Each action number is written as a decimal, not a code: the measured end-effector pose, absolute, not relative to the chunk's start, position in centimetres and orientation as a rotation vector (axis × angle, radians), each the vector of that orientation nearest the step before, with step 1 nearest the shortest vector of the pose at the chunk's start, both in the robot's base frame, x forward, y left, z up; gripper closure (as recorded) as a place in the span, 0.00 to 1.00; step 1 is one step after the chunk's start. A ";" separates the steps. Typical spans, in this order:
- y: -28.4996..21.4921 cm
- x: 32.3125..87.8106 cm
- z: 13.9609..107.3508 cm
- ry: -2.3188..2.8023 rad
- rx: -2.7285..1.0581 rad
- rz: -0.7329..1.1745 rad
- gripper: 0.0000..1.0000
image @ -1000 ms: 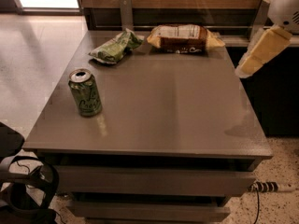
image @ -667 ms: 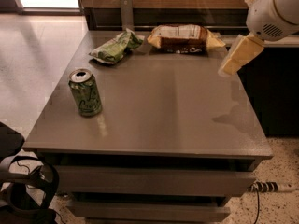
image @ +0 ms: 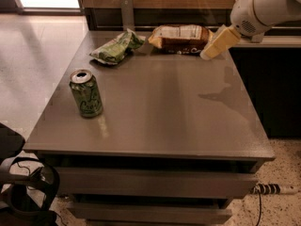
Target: Move brown chip bag near green can
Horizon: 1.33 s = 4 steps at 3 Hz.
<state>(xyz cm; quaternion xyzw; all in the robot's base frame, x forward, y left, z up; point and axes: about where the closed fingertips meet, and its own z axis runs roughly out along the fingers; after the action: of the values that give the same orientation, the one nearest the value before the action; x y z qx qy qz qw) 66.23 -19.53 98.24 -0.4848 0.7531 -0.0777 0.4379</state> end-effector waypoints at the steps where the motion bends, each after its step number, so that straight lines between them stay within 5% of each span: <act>1: -19.8 69.0 97.4 1.867 -1.138 -0.111 0.00; 4: -18.8 75.5 93.4 1.915 -1.091 -0.022 0.00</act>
Offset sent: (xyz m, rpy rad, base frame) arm 0.0733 -0.0130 -0.0330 0.1903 0.0637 -0.0299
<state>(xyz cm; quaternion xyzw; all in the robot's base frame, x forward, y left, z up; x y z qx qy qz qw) 75.51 -18.79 93.44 -0.4414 0.7753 -0.0088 0.4517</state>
